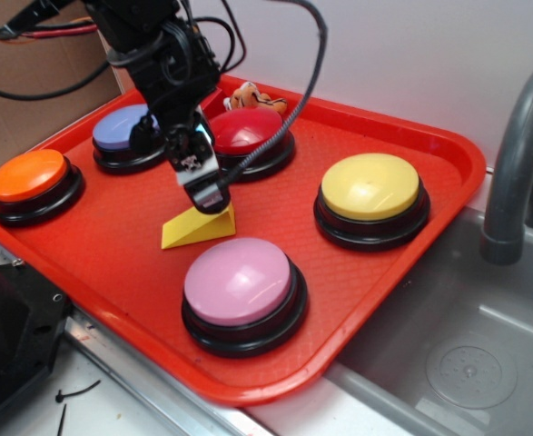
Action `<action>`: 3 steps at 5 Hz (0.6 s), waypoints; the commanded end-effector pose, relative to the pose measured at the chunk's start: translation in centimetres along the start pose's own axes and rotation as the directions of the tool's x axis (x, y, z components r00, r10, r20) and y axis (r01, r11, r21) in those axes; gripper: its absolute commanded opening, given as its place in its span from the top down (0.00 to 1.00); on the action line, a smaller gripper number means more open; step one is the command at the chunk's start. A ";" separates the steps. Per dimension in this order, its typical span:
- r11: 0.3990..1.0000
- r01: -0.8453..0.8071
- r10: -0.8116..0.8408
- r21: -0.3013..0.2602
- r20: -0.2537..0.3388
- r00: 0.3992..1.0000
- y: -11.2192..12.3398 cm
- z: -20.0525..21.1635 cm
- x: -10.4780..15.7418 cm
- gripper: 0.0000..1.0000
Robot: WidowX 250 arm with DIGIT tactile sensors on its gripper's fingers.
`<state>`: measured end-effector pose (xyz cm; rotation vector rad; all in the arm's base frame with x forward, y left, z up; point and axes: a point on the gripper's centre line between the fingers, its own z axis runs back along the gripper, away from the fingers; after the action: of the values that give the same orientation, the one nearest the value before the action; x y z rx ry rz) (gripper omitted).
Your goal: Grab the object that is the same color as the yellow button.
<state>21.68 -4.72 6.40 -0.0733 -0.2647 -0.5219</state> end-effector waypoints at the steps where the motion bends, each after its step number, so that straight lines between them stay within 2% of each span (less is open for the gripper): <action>1: 0.999 0.031 -0.031 0.014 -0.006 0.999 -0.6 -1.1 0.2 0.00; 3: 1.000 0.027 -0.026 0.013 -0.032 0.999 -0.5 -2.2 0.2 0.00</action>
<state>21.37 -5.13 3.62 -0.0597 -0.2021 -0.5322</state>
